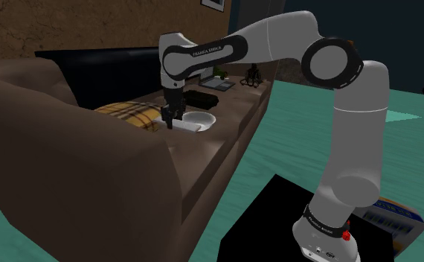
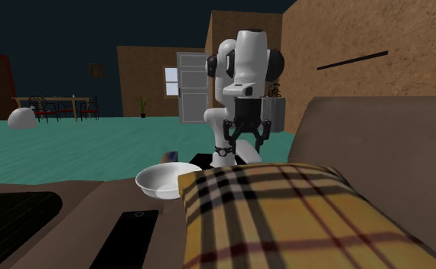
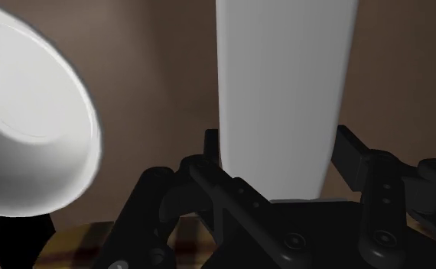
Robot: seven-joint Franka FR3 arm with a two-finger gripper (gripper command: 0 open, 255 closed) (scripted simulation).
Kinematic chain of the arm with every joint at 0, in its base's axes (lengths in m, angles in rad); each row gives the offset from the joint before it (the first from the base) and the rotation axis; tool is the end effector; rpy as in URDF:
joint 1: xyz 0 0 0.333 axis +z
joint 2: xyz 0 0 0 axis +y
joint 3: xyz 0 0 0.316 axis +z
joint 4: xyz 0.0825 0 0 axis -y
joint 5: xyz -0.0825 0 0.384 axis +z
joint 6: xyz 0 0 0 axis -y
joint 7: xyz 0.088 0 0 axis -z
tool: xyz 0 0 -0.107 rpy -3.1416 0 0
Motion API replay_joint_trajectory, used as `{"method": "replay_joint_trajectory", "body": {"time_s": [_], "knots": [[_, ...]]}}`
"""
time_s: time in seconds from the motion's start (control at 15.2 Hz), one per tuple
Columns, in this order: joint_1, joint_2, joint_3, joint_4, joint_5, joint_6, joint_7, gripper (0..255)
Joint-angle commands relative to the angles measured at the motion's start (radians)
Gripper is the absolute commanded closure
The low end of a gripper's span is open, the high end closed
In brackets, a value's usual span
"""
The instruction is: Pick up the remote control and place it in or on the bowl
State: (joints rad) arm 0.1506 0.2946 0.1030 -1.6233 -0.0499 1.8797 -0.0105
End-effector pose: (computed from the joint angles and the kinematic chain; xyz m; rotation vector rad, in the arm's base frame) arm 0.6255 0.1517 0.4490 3.0898 0.4296 -0.0533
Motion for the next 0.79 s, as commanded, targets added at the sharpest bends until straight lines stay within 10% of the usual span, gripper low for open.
{"method": "replay_joint_trajectory", "body": {"time_s": [0.0, 0.73], "knots": [[-0.001, -0.004, 0.0, 0.02, 0.001, -0.024, -0.003, 255], [-0.109, 0.043, -0.058, 0.12, 0.011, -0.072, -0.172, 255]]}}
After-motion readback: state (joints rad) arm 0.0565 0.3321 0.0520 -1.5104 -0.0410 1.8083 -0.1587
